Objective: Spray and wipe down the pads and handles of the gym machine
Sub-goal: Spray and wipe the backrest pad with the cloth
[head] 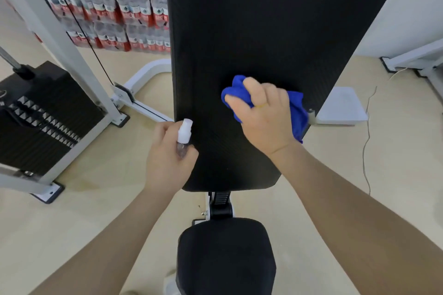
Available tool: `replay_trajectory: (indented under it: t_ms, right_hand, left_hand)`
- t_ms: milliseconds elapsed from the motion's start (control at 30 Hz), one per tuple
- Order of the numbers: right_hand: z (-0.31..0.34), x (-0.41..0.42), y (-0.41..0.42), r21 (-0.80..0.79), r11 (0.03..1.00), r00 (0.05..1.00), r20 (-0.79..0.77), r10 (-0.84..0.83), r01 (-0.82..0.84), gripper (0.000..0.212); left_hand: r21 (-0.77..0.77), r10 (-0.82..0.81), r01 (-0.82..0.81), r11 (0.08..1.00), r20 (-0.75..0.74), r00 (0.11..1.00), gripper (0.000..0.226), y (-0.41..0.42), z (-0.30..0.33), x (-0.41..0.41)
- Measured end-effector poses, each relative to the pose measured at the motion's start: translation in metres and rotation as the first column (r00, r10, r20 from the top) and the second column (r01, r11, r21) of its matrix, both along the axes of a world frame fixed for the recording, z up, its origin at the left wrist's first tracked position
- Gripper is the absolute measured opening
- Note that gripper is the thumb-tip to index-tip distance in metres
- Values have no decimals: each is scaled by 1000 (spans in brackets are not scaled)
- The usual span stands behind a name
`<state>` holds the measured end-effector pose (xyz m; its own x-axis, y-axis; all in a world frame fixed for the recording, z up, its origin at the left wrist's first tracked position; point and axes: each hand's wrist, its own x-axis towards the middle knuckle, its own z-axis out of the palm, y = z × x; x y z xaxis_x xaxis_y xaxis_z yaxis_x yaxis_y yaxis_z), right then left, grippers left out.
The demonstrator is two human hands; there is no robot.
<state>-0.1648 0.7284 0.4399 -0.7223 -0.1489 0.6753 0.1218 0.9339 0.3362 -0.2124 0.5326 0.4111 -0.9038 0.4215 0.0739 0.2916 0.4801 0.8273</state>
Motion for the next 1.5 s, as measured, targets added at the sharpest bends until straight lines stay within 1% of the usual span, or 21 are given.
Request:
replay_trajectory:
  t_ms: [133, 233, 300, 367, 433, 500, 567, 600, 667, 700, 733, 800, 867, 933, 1033, 1100, 1167, 1233, 1300, 1400, 1500]
  right_hand:
    - [-42, 48, 8, 9, 998, 937, 345, 57, -63, 58]
    - [-32, 57, 19, 80, 989, 893, 444, 79, -127, 51]
    - [1, 43, 30, 105, 990, 964, 260, 61, -91, 34]
    - [42, 25, 47, 31, 999, 1000, 22, -11, 11, 28]
    - [60, 17, 60, 2, 995, 993, -71, -95, 95, 29]
    - [42, 24, 64, -34, 995, 992, -83, -95, 93, 31]
    - [-3, 53, 63, 8, 1000, 999, 45, -31, 30, 36]
    - [-27, 68, 59, 56, 998, 981, 194, -6, -5, 42]
    - [-50, 99, 56, 97, 994, 888, 460, 7, -57, 55]
    - [-51, 104, 58, 92, 994, 867, 499, 8, -62, 55]
    - [-45, 103, 61, 95, 993, 883, 469, 16, -68, 47]
    - [-23, 85, 67, 56, 998, 967, 254, 18, -33, 32]
    - [2, 65, 79, -16, 1000, 999, 34, -9, 9, 32]
    - [6, 58, 90, -46, 998, 997, -56, -46, 44, 33]
    - [-22, 68, 86, -145, 986, 994, -61, -86, 77, 37]
    - [-50, 83, 75, -151, 987, 997, 62, -47, 56, 41]
    - [-62, 97, 69, -82, 997, 968, 247, 31, -11, 49]
    - [-52, 100, 73, -35, 997, 950, 306, 71, -63, 49]
    - [-23, 89, 77, -129, 992, 985, 170, 16, 6, 39]
    - [16, 64, 83, -382, 913, 981, -69, -181, 142, 38]
    - [-3, 58, 70, -378, 915, 976, -101, -193, 142, 40]
  left_hand:
    - [-46, -14, 13, 999, -17, 1000, 52, -2, 4, 14]
    - [-133, -86, 78, 988, -53, 995, 61, -2, 4, 28]
    - [-138, -158, 143, 980, -105, 982, 59, 2, 4, 35]
    - [-139, -216, 196, 971, -149, 965, 55, 10, 4, 40]
    - [-152, -249, 222, 963, -194, 949, 49, 20, 2, 41]
    - [-160, -265, 233, 959, -220, 939, 44, 30, 1, 42]
    - [-184, -297, 255, 949, -257, 920, 42, 39, -1, 47]
    - [-226, -330, 272, 935, -283, 900, 43, 41, -2, 49]
    - [-327, -386, 279, 903, -331, 861, 51, 45, -7, 57]
    - [-369, -392, 261, 892, -345, 853, 56, 47, -10, 61]
    - [-400, -384, 237, 885, -345, 856, 60, 49, -12, 64]
    - [-441, -365, 197, 876, -339, 867, 63, 53, -16, 68]
    - [-480, -360, 167, 861, -343, 867, 67, 55, -20, 72]
    - [-508, -362, 149, 848, -351, 864, 70, 58, -22, 75]
    - [-541, -374, 140, 829, -350, 859, 76, 59, -25, 75]
    - [-559, -383, 135, 818, -354, 853, 78, 59, -28, 74]
    - [-564, -393, 144, 813, -350, 851, 78, 58, -27, 74]
    - [-554, -401, 167, 815, -331, 854, 79, 56, -27, 73]
    - [-530, -416, 208, 822, -309, 856, 78, 53, -25, 70]
    - [-474, -430, 269, 839, -274, 860, 75, 49, -23, 66]
    - [-409, -444, 313, 857, -278, 852, 73, 43, -19, 64]
